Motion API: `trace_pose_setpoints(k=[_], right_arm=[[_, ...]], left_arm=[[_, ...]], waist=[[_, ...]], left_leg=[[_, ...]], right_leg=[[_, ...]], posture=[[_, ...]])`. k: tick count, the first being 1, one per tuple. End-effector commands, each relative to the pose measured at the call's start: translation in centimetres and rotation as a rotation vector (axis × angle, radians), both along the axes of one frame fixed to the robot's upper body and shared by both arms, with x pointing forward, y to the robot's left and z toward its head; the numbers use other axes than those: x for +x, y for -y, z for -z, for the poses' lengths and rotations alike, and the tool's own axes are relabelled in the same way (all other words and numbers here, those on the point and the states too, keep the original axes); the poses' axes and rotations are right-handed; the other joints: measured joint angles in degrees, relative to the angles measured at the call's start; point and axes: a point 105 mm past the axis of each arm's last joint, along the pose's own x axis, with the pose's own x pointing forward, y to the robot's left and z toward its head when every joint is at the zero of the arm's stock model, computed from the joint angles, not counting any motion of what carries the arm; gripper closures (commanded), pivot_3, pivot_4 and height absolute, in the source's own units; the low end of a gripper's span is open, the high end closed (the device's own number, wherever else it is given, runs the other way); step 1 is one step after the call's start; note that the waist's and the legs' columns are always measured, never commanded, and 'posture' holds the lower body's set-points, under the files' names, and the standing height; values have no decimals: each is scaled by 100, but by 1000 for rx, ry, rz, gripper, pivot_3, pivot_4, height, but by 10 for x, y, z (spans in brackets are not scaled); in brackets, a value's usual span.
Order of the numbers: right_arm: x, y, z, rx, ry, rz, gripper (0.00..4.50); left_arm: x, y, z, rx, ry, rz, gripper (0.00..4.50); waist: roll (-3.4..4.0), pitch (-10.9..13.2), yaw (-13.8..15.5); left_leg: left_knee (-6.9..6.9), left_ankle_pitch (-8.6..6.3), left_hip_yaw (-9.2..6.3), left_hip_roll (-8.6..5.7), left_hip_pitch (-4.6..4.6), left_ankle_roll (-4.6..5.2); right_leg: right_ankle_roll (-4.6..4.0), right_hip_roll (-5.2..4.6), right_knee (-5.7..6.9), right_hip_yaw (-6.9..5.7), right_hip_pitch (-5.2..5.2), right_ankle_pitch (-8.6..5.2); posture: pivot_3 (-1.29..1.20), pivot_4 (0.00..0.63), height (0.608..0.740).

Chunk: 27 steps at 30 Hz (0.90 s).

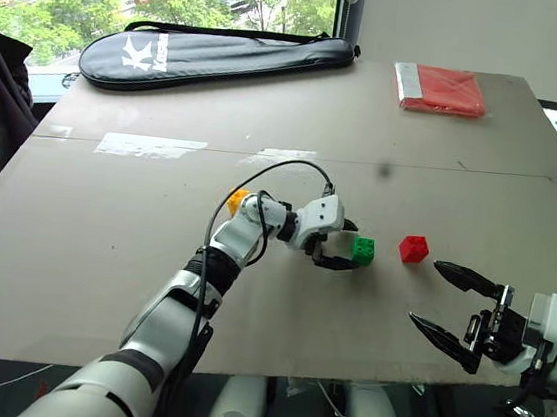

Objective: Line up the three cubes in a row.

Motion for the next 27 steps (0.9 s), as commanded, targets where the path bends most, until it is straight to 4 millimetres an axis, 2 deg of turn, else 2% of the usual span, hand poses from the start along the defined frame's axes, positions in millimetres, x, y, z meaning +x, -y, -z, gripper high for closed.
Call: trace_pose_setpoints(k=[1, 3, 5, 8, 10, 14, 18, 22, 27], right_arm=[[1, 1, -6, 6, 19, -10, 0], [1, 0, -6, 10, 11, -21, 0], [2, -1, -7, 17, 9, -32, 0], [5, -2, -8, 22, 8, -45, 0], [6, -2, -7, 26, 7, -55, 0], [11, -5, -8, 37, 6, -79, 0], [13, -5, -7, 36, 5, -97, 0], [14, -3, -8, 36, 8, -103, 0], [13, -1, -7, 30, 9, -102, 0]], left_arm=[[-5, -8, -51, -138, 50, 42, 418], [-11, -17, -74, -220, 66, 58, 418], [-21, -43, -96, -291, 37, 72, 418], [-34, -74, -105, -289, 3, 54, 418], [-32, -92, -106, -271, 31, -36, 418], [-16, -146, -89, -212, 56, -367, 418], [-21, -172, -66, -215, 29, -518, 418], [-27, -180, -45, -200, 40, -642, 418], [-26, -174, -31, -198, 94, -781, 418]], waist=[[1, 0, -1], [1, 1, -10], [2, 1, -14], [7, 3, -138], [9, 4, -135], [10, 5, -124], [10, 6, -105], [10, 6, -84], [9, 6, 15]], left_leg=[[0, 0, 0, 0, 1, 0], [0, 0, -1, 1, 0, 0], [0, 0, -5, 4, 3, 0], [-1, 0, -2, 15, 9, 0], [-2, 0, -5, 16, 12, 0], [-1, 0, -2, 14, 17, 0], [-2, 0, -2, 13, 16, 0], [-2, 0, -5, 14, 13, -1], [-1, 0, -3, 13, 15, -1]], right_leg=[[0, 0, 0, 0, 0, 0], [-2, 0, 1, 2, 0, 1], [-8, -1, 0, 2, 1, 4], [-12, 1, 6, 6, 0, 5], [-9, 4, 6, 4, 0, 2], [2, -3, 4, 7, 7, -2], [-2, -8, 4, 7, 6, 1], [-11, -11, 1, 4, 5, 6], [-15, -15, 2, 5, 6, 2]], posture=[[0, 150, 694], [0, 150, 694], [0, 150, 694], [0, 150, 694], [0, 150, 694], [0, 150, 694], [0, 150, 694], [0, 150, 694], [0, 150, 694]])
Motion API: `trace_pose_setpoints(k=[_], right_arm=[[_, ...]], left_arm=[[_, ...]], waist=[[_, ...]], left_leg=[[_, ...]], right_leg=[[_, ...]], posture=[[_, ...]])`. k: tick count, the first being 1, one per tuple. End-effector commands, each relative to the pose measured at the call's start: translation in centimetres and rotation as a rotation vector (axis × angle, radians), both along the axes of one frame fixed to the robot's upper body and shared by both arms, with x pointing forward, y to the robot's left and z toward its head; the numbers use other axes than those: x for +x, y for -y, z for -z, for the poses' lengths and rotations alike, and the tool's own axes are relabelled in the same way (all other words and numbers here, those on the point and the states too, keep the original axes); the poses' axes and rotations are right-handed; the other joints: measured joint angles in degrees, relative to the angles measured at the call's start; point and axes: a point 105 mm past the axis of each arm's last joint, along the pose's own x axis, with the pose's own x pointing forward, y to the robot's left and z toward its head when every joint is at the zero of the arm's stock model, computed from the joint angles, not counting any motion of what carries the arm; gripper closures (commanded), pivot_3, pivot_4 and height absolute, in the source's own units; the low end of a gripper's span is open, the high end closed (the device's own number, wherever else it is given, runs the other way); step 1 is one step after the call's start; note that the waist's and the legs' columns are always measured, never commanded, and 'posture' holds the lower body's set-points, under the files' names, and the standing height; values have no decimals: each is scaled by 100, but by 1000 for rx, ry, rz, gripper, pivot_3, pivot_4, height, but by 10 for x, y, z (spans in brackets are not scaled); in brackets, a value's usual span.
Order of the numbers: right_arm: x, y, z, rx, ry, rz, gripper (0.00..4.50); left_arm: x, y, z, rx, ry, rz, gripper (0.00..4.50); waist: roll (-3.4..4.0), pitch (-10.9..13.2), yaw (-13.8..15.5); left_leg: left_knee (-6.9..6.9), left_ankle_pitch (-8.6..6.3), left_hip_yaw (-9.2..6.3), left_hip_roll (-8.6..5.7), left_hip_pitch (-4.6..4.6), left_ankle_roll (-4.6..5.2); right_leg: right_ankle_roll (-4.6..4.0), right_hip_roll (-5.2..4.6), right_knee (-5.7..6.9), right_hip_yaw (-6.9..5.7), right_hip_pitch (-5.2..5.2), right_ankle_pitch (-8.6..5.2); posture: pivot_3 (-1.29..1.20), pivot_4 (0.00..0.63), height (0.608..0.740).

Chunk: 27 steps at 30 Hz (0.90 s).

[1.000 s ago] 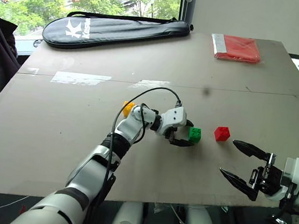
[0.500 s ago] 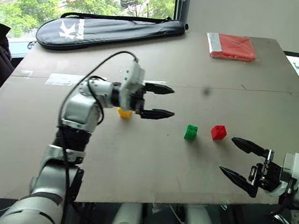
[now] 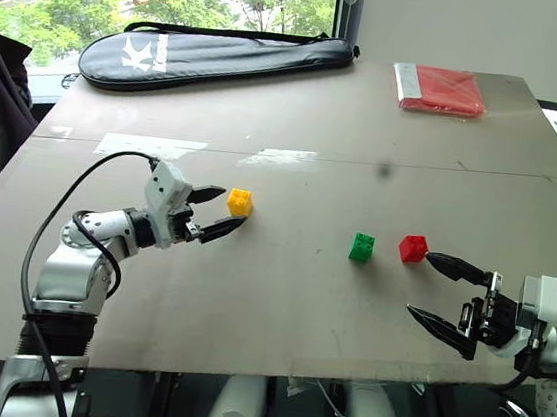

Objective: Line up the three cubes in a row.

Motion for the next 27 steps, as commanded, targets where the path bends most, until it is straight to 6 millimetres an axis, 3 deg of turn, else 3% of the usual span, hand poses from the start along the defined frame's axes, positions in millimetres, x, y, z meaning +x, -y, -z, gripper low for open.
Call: trace_pose_setpoints(k=[1, 9, 26, 27], right_arm=[[-2, 2, -8, -1, 37, -8, 0], [-5, 2, -6, 0, 36, 2, 0], [-7, 2, -9, 9, 43, 6, 0], [-7, 3, -10, 18, 50, 7, 0]], left_arm=[[4, 7, -9, 25, 103, -101, 418], [12, 9, 17, 15, 119, -302, 418], [23, 40, 26, -110, 97, -325, 418], [23, 42, 27, -108, 96, -322, 653]], waist=[[0, 0, 9], [0, -1, -2], [1, -1, 1], [1, -1, 0]], left_leg=[[0, 0, -1, 0, -1, 0], [0, 0, 0, -2, 2, 0], [0, 0, 1, -6, 3, 0], [0, 0, 2, -6, 3, 0]], right_leg=[[0, 0, 0, -2, 0, 0], [3, 1, 3, -1, 0, 5], [3, -1, 4, 0, 1, 5], [3, -1, 4, 0, 1, 5]], posture=[[0, 150, 694], [0, 150, 694], [0, 150, 694], [0, 150, 694]])
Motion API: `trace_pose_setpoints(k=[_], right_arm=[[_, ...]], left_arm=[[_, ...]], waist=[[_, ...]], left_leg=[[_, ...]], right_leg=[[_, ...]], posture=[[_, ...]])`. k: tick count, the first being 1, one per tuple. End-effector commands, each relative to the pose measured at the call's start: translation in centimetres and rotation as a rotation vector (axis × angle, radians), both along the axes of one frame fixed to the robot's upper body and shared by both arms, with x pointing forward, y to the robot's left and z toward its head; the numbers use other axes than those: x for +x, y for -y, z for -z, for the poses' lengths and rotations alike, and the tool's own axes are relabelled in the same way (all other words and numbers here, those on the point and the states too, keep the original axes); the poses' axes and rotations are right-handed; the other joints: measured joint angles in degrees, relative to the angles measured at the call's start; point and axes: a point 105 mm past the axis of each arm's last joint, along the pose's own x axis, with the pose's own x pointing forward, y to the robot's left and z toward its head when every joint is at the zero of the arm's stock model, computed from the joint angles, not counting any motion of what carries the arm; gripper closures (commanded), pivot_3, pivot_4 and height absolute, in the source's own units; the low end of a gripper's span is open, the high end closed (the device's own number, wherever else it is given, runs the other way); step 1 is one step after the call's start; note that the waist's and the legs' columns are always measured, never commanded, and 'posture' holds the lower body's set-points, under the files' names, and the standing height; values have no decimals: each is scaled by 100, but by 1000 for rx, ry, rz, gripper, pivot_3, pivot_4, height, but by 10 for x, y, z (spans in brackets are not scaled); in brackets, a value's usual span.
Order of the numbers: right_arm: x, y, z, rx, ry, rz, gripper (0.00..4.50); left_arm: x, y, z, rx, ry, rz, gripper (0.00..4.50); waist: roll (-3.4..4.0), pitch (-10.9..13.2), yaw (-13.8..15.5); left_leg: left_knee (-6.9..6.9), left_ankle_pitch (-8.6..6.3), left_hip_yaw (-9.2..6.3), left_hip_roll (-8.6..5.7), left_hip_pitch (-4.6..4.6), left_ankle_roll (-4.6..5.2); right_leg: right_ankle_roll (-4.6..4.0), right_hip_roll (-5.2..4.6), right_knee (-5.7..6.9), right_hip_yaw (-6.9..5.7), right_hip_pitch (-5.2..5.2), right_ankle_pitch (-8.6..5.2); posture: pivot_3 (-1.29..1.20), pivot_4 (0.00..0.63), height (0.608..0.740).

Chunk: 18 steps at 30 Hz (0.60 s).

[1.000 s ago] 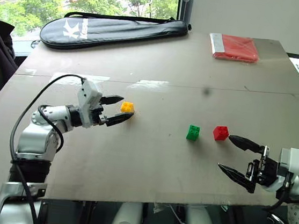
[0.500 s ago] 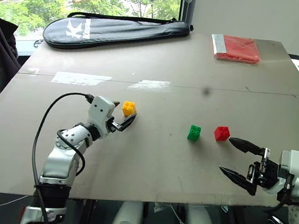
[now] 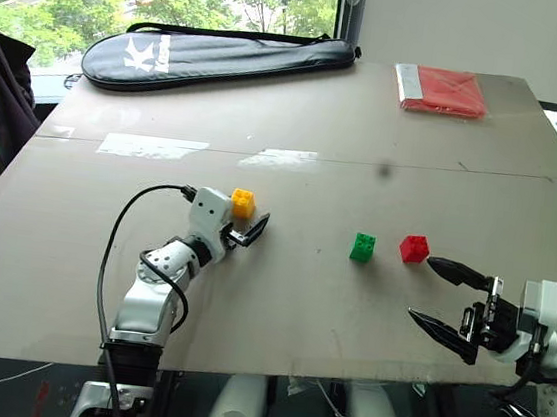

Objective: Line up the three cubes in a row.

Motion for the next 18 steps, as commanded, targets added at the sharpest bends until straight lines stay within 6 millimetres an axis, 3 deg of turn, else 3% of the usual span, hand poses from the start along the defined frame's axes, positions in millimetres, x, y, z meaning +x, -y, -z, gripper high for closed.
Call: trace_pose_setpoints(k=[1, 5, 7, 13, 18], right_arm=[[-2, 1, -16, 32, 76, -1, 0], [1, 3, -22, 58, 92, 29, 0], [1, 3, -21, 46, 90, 31, 0], [0, 3, -21, 40, 87, 39, 0], [-3, 2, -17, 31, 70, 42, 0]], left_arm=[[2, 6, -11, -11, 47, 2, 941], [0, 14, -12, -22, 57, 25, 2677], [-1, 17, -12, -26, 59, 33, 3186], [-2, 24, -15, -14, 58, 104, 3163], [-24, 53, -26, -42, 69, 475, 3163]], waist=[[0, 0, -4], [0, 0, -2], [0, 0, -1], [0, 0, -1], [0, 0, -1]], left_leg=[[0, 0, 0, 0, 0, 0], [0, 0, 1, 0, 0, 0], [0, 0, 1, -1, 0, 0], [0, 0, 0, -1, 0, 0], [0, 0, 1, -2, -1, 0]], right_leg=[[0, 0, 0, 0, 0, 0], [0, 0, 0, 0, 0, 0], [0, 0, 0, 0, 0, 0], [0, 0, 0, 0, 0, 0], [-10, 1, 0, -2, -1, -6]], posture=[[0, 150, 694], [0, 150, 694], [0, 150, 694], [0, 150, 694], [0, 150, 694]])
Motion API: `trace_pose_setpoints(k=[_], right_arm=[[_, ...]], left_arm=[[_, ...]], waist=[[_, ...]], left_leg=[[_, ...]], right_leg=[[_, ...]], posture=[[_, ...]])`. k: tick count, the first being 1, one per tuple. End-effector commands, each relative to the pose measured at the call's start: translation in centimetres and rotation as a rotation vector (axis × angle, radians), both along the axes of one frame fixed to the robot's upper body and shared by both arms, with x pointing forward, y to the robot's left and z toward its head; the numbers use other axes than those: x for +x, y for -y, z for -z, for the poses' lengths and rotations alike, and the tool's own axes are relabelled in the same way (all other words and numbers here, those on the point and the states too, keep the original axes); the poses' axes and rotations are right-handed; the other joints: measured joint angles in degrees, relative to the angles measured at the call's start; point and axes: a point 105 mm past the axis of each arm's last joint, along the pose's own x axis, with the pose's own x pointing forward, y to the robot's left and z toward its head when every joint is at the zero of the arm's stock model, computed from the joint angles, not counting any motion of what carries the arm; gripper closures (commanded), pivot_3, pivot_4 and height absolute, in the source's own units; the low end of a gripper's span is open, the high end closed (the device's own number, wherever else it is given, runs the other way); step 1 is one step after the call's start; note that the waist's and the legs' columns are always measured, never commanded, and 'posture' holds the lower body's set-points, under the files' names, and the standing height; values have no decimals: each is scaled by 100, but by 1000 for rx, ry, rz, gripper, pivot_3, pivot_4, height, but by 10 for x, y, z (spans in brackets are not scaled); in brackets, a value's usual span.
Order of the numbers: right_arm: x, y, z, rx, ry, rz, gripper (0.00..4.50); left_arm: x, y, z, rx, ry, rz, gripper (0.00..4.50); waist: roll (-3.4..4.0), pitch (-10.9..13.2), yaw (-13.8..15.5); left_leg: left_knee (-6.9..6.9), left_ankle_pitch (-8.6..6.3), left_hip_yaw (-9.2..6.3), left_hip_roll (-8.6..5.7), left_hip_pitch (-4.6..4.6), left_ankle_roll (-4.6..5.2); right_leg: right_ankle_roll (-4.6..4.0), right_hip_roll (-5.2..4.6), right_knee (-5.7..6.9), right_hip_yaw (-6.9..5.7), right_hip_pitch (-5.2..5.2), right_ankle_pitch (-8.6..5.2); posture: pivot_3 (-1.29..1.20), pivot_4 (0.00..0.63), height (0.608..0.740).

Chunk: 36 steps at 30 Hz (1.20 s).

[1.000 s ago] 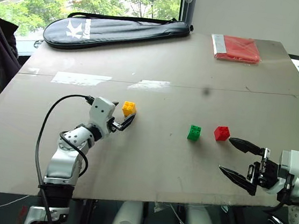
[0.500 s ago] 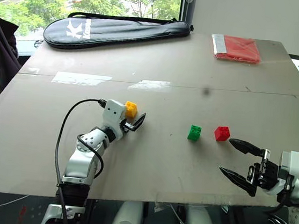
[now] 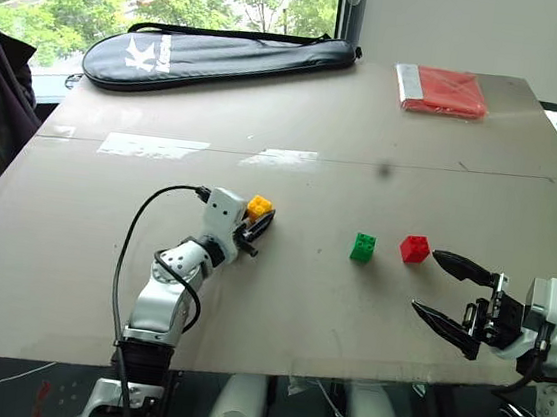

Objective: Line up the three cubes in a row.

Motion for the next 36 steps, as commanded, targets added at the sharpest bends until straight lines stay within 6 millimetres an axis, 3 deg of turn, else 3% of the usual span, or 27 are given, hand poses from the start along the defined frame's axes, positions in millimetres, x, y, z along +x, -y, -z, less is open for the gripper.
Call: trace_pose_setpoints(k=[1, 6, 16, 36], right_arm=[[-4, 2, -8, -18, 42, 8, 0], [-4, 0, -7, -23, 40, 11, 0], [-9, 0, -5, -33, 39, 31, 0], [-15, 1, -2, -42, 42, 60, 0]], left_arm=[[-17, 26, -23, -12, 69, 308, 3163], [-24, 41, -23, 120, 81, 629, 3163], [-1, 57, -12, 219, 48, 862, 3163], [19, 68, -1, 218, 2, 840, 3163]], waist=[[0, 0, 3], [0, 0, 1], [-1, 0, -6], [-2, 1, -2]], left_leg=[[0, 0, 0, 0, -1, 0], [1, 0, 12, -9, 2, 0], [1, 0, 23, -12, -7, 1], [2, 0, 14, -11, -13, 1]], right_leg=[[-11, 0, 0, -1, 0, -6], [-5, 2, 0, 2, 1, -12], [9, 6, -5, -2, 0, 5], [22, 5, -6, -9, 0, -1]], posture=[[0, 150, 694], [0, 150, 694], [0, 150, 694], [0, 150, 694]])
